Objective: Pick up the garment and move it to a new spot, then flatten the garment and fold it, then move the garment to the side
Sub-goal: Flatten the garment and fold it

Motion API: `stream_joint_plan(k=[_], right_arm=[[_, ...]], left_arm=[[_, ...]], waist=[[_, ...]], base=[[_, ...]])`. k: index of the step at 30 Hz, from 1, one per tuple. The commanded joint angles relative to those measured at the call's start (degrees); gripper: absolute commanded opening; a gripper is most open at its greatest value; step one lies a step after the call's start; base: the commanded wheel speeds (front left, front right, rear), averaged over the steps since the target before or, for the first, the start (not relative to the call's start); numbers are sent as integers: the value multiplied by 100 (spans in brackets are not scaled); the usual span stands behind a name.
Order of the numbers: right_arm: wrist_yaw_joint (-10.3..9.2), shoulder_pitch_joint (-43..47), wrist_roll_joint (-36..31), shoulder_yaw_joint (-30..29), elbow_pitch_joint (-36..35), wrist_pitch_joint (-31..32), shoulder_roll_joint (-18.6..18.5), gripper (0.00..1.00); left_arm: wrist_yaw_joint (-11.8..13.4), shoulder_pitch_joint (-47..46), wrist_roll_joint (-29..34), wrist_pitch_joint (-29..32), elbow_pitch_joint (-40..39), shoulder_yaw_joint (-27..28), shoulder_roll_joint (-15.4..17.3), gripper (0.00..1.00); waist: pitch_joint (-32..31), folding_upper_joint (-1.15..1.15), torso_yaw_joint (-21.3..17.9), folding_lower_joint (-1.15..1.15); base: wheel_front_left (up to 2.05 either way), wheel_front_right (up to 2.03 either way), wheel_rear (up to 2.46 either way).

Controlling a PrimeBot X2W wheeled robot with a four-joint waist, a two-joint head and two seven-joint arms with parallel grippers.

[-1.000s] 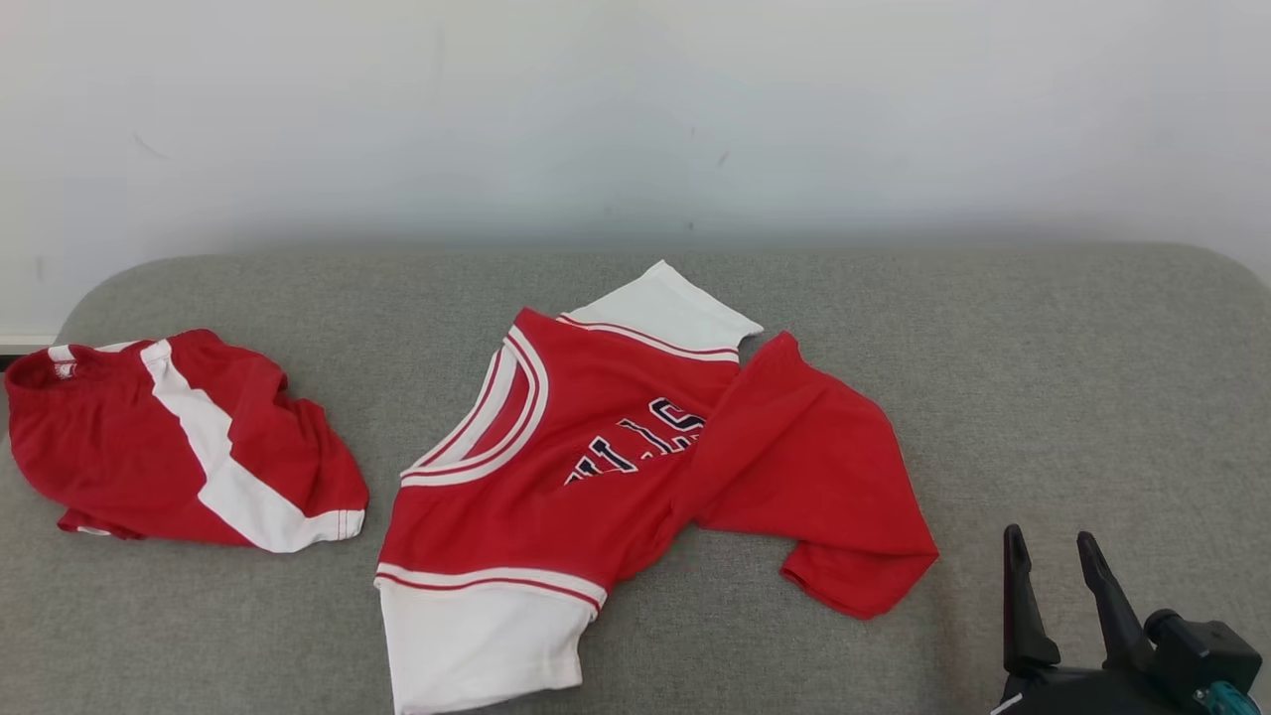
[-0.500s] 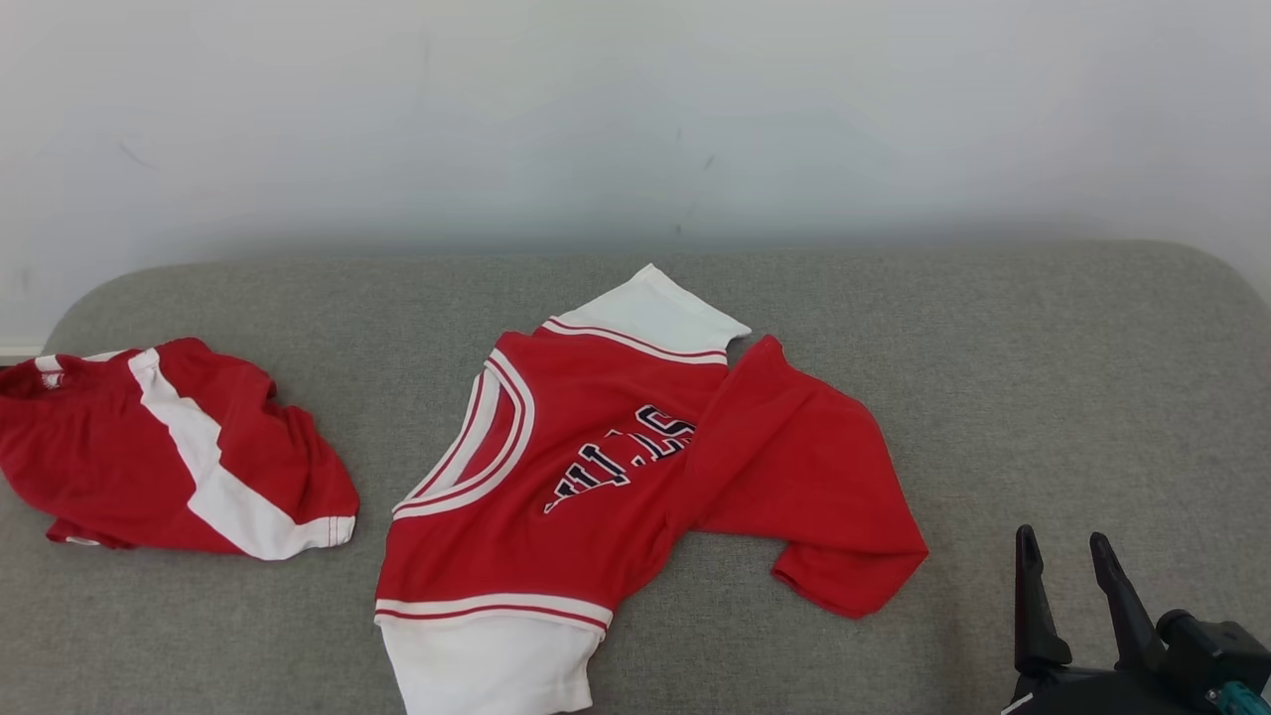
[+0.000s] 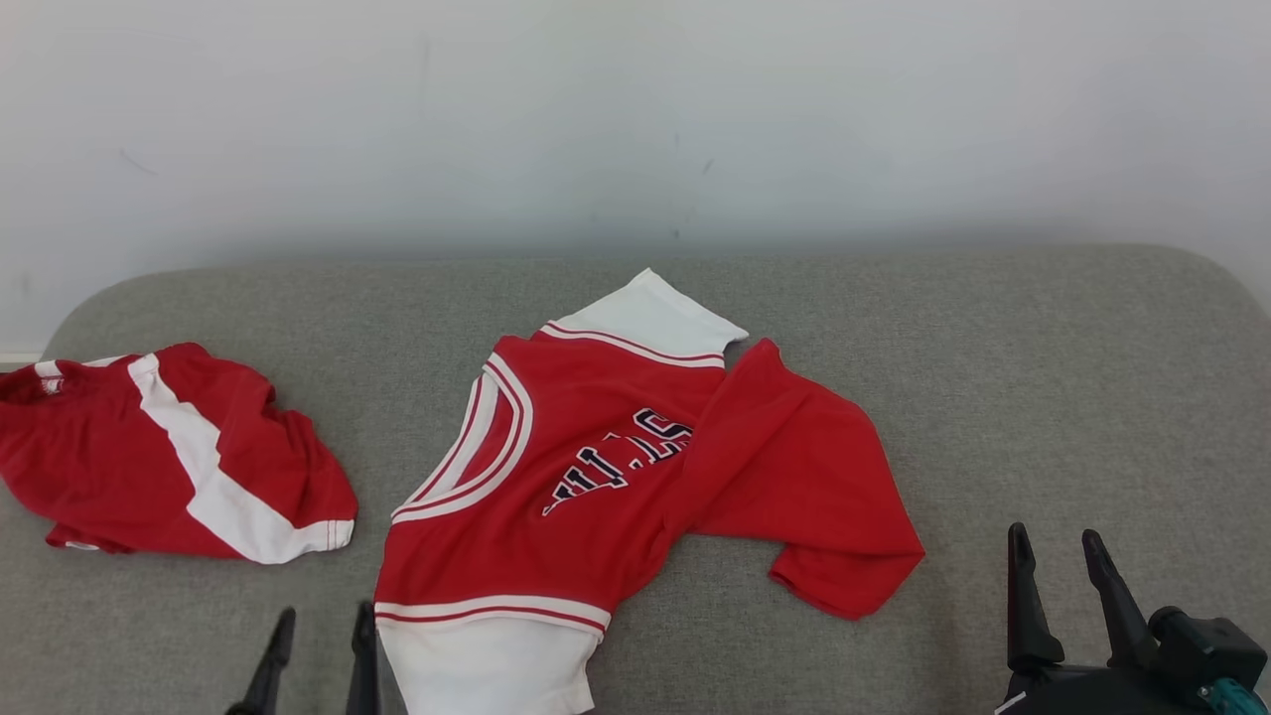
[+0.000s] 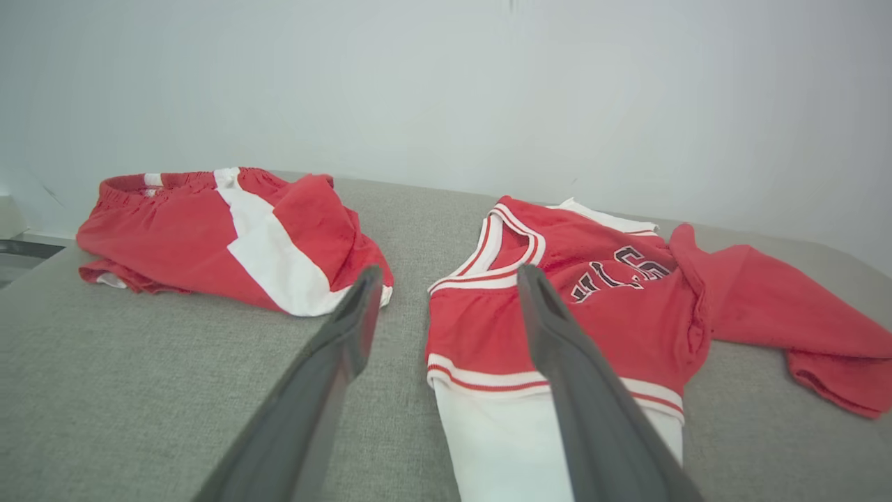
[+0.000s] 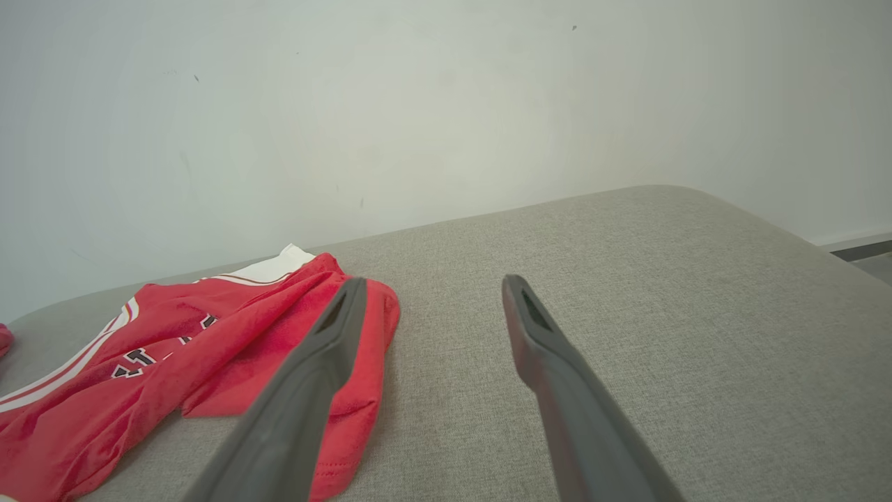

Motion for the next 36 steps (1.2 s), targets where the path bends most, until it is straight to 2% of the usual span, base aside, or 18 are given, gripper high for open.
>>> stream_joint_plan(k=[1, 19, 29, 36], right_arm=[[-13, -1, -52, 9, -30, 3, 0, 100], [-13, 99, -9, 78, 6, -102, 0, 100], [-13, 48, 4, 37, 34, -90, -9, 100], [-13, -324, -5, 183, 184, -16, -214, 100]], left_arm=[[-34, -79, 67, -16, -7, 54, -26, 100], [-81, -177, 611, -17, -82, 687, -180, 100], [-189, -166, 485, -17, 141, 608, -259, 100], [-275, -142, 437, -18, 461, 315, -278, 100]], waist=[[0, 0, -8, 0], [-33, 0, -138, 0], [-41, 0, 13, 0], [-15, 0, 247, 0]], base=[[0, 0, 0], [0, 0, 0], [0, 0, 0], [0, 0, 0]])
